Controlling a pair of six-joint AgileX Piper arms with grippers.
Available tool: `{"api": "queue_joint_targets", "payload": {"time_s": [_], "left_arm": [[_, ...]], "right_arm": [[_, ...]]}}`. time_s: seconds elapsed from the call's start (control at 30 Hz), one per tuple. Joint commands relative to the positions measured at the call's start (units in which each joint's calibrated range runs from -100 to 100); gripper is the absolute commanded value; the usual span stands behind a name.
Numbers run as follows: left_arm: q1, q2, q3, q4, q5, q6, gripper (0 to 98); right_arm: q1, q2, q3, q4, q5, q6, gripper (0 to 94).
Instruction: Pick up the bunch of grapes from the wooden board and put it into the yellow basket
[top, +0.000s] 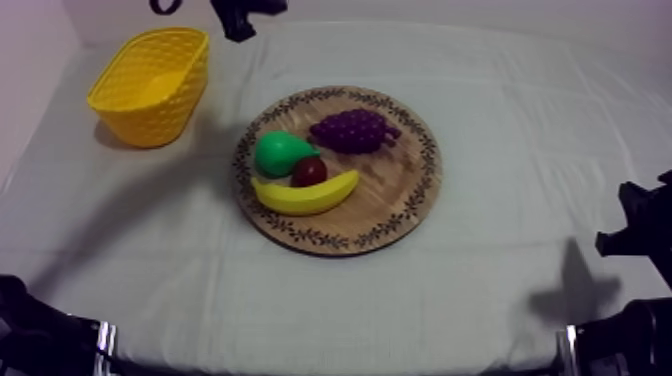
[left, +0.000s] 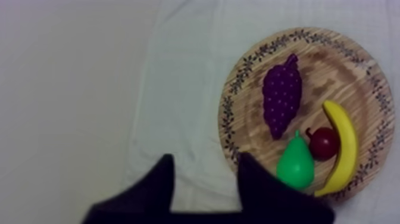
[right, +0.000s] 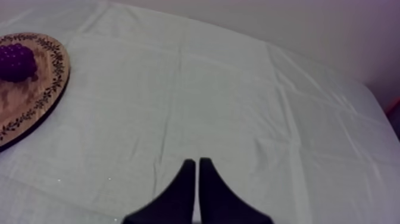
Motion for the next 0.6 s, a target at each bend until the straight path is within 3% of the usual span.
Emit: {"api": "queue_joint_targets", "payload": {"time_s": [0.0, 0.17, 0.57], "left_arm": [[0.0, -0.1, 0.8, -0.28, -0.2, 0.3, 71.8], [0.0, -0.3, 1.7, -0.73, -0.3, 0.7, 83.5], [0.4, 0.6, 3.3, -0.84, -1.1, 1.2, 86.6]], "right_arm": [[0.0, 0.0, 0.0, 0.0, 0.0, 0.0, 0.2], [0.0, 0.0, 0.0, 0.0, 0.0, 0.0, 0.2], [0.0, 0.0, 0.0, 0.0, 0.0, 0.0, 0.2]]}}
